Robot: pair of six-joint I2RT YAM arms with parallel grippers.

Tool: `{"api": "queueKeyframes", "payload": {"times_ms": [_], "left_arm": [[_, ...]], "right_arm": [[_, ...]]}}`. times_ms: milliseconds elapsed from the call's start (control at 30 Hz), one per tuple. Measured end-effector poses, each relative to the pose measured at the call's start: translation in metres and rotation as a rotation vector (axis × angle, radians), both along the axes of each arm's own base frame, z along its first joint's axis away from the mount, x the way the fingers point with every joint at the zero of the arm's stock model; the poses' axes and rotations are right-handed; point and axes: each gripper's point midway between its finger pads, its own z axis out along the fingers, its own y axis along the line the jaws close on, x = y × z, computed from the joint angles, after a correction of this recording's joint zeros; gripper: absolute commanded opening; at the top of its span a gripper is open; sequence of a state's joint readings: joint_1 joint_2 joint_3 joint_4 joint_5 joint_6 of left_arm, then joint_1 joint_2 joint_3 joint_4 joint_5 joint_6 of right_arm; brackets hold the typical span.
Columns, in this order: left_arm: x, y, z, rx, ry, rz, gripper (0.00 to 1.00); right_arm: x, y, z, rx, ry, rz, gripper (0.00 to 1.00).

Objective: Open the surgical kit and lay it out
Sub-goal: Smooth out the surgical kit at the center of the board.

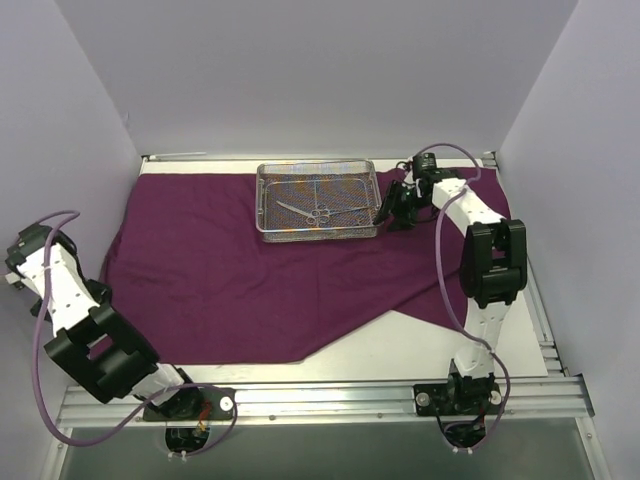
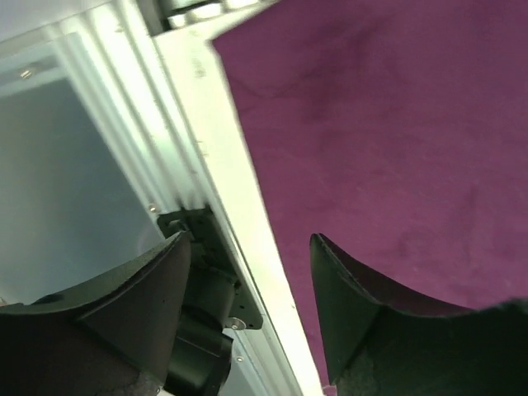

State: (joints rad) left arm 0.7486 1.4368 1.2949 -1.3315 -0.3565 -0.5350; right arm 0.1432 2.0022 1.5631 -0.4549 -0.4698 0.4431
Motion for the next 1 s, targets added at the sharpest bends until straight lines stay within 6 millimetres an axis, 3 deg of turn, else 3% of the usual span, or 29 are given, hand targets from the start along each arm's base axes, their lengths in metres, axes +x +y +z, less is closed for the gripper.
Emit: {"api": "queueKeyframes", "payload": {"times_ms": [100, 267, 367, 467, 567, 600, 700, 767, 867, 1000], "left_arm": [[0.03, -0.016, -0.003, -0.019, -0.047, -0.118, 0.63], [0.12, -0.082, -0.004, -0.084, -0.223, -0.467, 0.5], [0.168, -0.125, -0.001, -0.127, -0.301, -0.644, 0.45], [0.205, -0.159, -0.01, -0.173, -0.329, -0.77, 0.4], [0.223, -0.183, -0.029, -0.234, -0.303, -0.849, 0.4], [0.227, -0.19, -0.037, -0.254, -0.29, -0.868, 0.41], [0.231, -0.212, -0.056, -0.31, -0.262, -0.928, 0.43], [0.232, -0.228, -0.059, -0.341, -0.266, -0.968, 0.44], [0.234, -0.249, -0.057, -0.384, -0.299, -1.02, 0.45], [0.236, -0.257, -0.055, -0.422, -0.325, -1.036, 0.45]], "right_arm": [[0.0, -0.008, -0.002, -0.008, 0.005, -0.015, 0.44], [-0.008, -0.034, -0.004, -0.032, 0.019, -0.069, 0.45], [-0.018, -0.071, 0.0, -0.064, 0.025, -0.154, 0.46], [-0.034, -0.122, 0.005, -0.123, 0.042, -0.278, 0.47], [-0.057, -0.171, 0.004, -0.205, 0.099, -0.398, 0.5], [-0.069, -0.189, 0.003, -0.237, 0.13, -0.445, 0.58], [-0.105, -0.223, 0.002, -0.306, 0.214, -0.538, 0.67], [-0.129, -0.24, 0.007, -0.36, 0.256, -0.582, 0.68], [-0.156, -0.248, 0.012, -0.42, 0.29, -0.605, 0.68], [-0.179, -0.246, 0.009, -0.449, 0.359, -0.595, 0.67]]}}
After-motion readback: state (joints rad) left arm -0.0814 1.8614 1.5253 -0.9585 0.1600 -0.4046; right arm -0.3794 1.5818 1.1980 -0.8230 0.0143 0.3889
